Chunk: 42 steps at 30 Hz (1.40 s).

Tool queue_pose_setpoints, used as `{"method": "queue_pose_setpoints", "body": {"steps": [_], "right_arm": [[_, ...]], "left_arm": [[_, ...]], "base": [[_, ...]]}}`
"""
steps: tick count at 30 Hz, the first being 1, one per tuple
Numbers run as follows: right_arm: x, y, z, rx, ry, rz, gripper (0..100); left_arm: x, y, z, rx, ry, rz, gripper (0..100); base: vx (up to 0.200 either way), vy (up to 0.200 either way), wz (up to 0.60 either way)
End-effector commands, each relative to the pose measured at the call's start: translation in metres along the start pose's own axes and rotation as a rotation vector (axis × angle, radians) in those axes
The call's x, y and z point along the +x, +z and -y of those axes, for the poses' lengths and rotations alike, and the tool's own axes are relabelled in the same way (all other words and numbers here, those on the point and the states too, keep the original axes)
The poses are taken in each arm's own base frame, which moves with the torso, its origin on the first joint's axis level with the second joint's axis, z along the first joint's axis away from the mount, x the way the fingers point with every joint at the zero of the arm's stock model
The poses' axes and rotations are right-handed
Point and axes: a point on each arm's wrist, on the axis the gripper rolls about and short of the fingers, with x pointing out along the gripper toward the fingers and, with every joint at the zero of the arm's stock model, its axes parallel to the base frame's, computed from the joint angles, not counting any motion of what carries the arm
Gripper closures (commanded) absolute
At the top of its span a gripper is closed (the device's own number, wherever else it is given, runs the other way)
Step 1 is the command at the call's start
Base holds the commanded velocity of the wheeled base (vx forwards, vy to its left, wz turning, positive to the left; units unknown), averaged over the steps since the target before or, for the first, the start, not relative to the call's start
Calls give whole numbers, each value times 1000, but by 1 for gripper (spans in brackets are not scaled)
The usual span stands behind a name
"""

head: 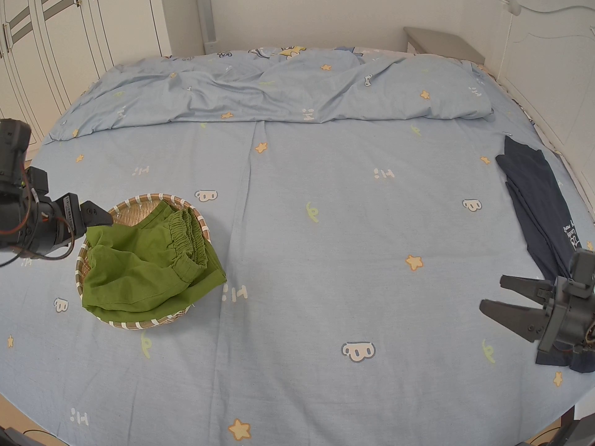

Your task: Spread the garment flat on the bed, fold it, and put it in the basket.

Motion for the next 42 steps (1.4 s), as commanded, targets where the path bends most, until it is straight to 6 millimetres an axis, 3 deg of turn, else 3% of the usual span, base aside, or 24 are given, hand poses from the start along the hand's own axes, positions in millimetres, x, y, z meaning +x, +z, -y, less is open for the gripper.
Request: {"method": "queue_pose_setpoints", "body": {"steps": [1, 4, 8, 11, 15, 24, 32, 36, 42], "right_arm": [[-53, -44, -2, -113, -68, 72, 0], [-71, -64, -2, -177, -120, 94, 0], [-93, -82, -8, -178, -149, 130, 0], [-116, -103, -15, -148, -132, 138, 0], [-134, -118, -21, -134, -123, 145, 0], [-139, -141, -16, -144, -179, 189, 0], [-139, -140, -14, -151, -246, 201, 0], [-139, -140, -15, -163, -250, 202, 0], [-134, -136, -14, -119, -303, 141, 0]], "left_arm": [[-70, -57, -6, 57, -106, 190, 0], [-79, -86, -21, 53, -93, 254, 0], [-93, -116, -39, 34, -80, 342, 0], [-108, -151, -58, 16, -95, 405, 0], [-114, -185, -75, 1, -115, 465, 0], [-93, -262, -104, 2, -98, 561, 0], [-92, -262, -104, 23, -96, 577, 0], [-88, -260, -100, 79, -80, 494, 0], [-93, -265, -98, 268, -76, 589, 0]], "base": [[0, 0, 0], [0, 0, 0], [0, 0, 0], [0, 0, 0], [0, 0, 0], [0, 0, 0], [0, 0, 0], [0, 0, 0], [0, 0, 0]]}}
